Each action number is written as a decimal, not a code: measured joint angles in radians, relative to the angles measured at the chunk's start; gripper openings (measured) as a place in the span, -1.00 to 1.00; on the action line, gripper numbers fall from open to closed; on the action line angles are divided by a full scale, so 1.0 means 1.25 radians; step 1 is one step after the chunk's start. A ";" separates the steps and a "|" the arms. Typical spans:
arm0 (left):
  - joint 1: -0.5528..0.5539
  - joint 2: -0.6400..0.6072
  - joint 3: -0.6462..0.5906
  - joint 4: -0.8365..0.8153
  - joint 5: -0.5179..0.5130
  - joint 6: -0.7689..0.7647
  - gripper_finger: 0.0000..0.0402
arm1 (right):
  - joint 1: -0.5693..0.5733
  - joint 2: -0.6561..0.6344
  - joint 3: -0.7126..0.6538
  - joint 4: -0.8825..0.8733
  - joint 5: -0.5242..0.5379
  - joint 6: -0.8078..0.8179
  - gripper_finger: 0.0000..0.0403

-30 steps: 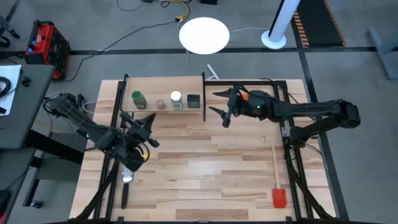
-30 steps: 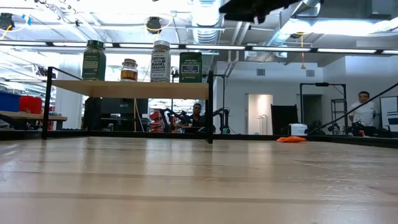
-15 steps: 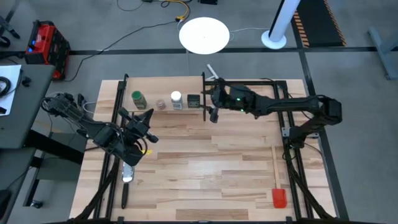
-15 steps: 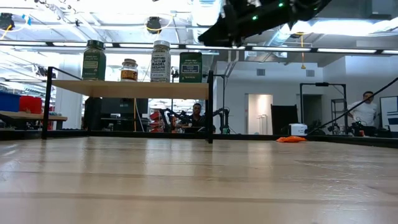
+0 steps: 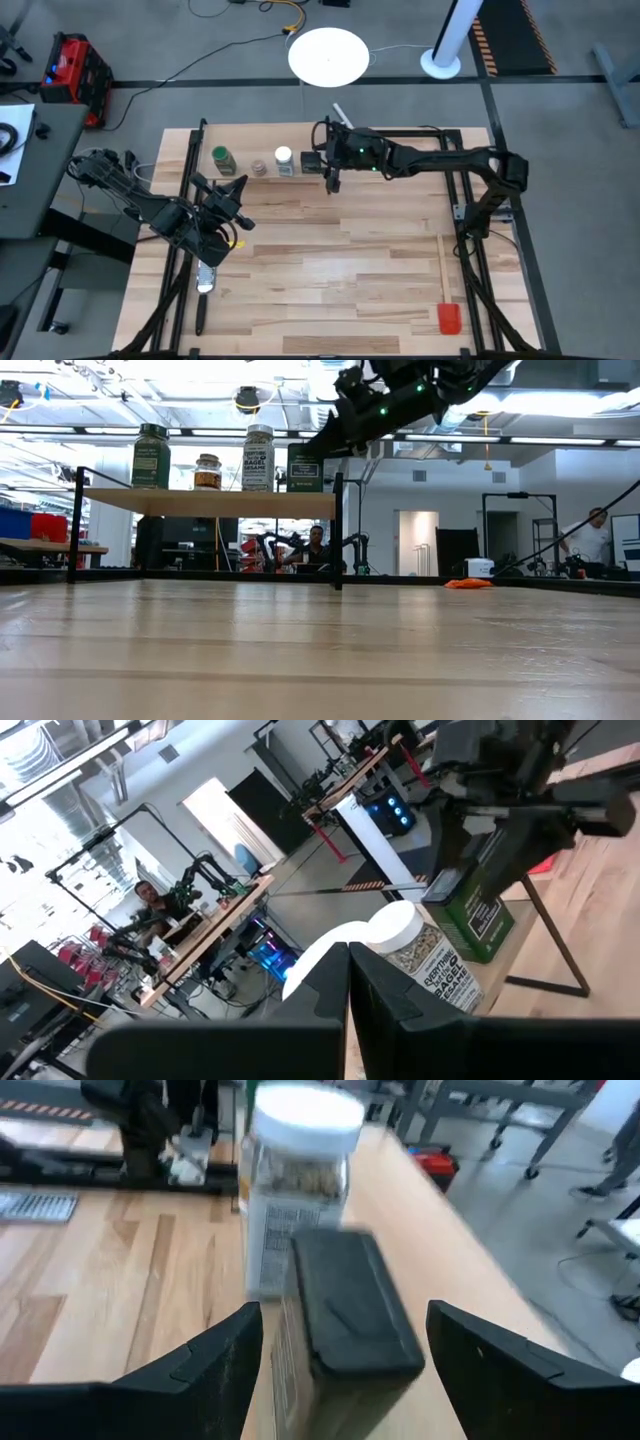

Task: Shelf spices
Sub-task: Remove the green seasoning bottle from the shelf, then remove the black seasoning can from the shelf

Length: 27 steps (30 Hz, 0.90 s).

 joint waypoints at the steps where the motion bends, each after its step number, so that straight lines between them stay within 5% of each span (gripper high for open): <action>1: 0.000 0.000 0.000 0.000 0.000 -0.006 -1.00 | -0.004 0.001 -0.001 -0.003 -0.009 -0.001 0.40; 20: 0.000 0.000 -0.001 -0.001 0.035 -0.040 -1.00 | -0.017 0.001 0.000 0.012 -0.073 -0.010 0.39; 27: 0.000 0.000 -0.001 -0.001 0.035 -0.034 -1.00 | -0.017 0.001 0.000 0.010 -0.073 -0.017 0.14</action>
